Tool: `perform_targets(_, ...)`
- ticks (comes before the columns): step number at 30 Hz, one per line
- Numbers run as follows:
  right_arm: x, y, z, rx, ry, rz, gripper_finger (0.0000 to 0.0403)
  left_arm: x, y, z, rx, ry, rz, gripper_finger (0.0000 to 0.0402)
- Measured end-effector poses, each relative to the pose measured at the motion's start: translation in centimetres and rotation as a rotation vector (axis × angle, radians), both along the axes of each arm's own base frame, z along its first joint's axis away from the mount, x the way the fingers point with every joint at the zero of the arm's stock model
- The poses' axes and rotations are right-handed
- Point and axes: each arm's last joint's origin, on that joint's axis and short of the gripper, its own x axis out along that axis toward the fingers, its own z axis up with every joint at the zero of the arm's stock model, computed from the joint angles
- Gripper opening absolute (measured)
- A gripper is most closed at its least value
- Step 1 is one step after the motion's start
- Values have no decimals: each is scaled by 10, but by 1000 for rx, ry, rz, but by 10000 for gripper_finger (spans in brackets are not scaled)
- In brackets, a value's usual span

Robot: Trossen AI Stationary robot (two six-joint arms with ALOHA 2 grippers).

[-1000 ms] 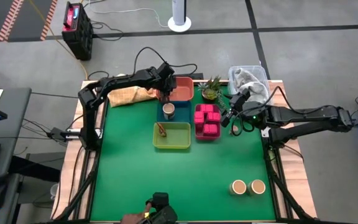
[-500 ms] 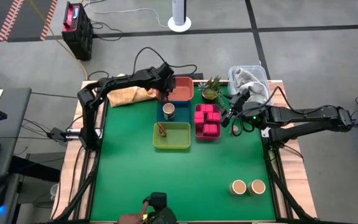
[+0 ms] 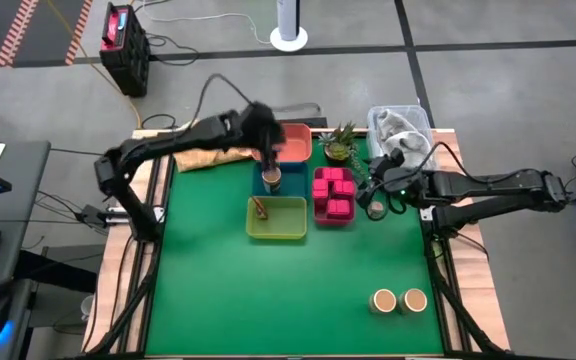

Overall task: Sort spices by type
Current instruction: Put the transparent seasoning bottle into the orange bin

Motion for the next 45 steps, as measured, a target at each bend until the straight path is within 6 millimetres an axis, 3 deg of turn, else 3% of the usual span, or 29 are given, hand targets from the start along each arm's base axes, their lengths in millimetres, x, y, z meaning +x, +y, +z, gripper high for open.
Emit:
perform_targets(3,-3,2,0,89,11,15,301,11,-49,12,1,-39,-107,224)
perform_targets(7,-4,5,7,200,-4,-20,301,15,-105,-1,-3,-39,-263,224)
perform_targets(13,1,16,4,303,113,-62,301,-4,-151,-40,-31,-61,-384,224)
perform_targets(17,5,23,-6,432,289,-50,301,-28,-164,-57,-63,-96,-392,224)
perform_targets(21,5,30,-9,572,441,-97,301,-51,-172,-58,-89,-158,-393,224)
perform_targets(27,5,33,-20,630,574,-190,301,-74,-178,-71,-117,-217,-390,224)
perform_targets(34,4,33,-26,677,534,-294,301,-85,-179,-98,-145,-195,-353,224)
perform_targets(45,-10,36,-63,715,422,-547,301,-93,-178,-118,-157,-183,-335,224)
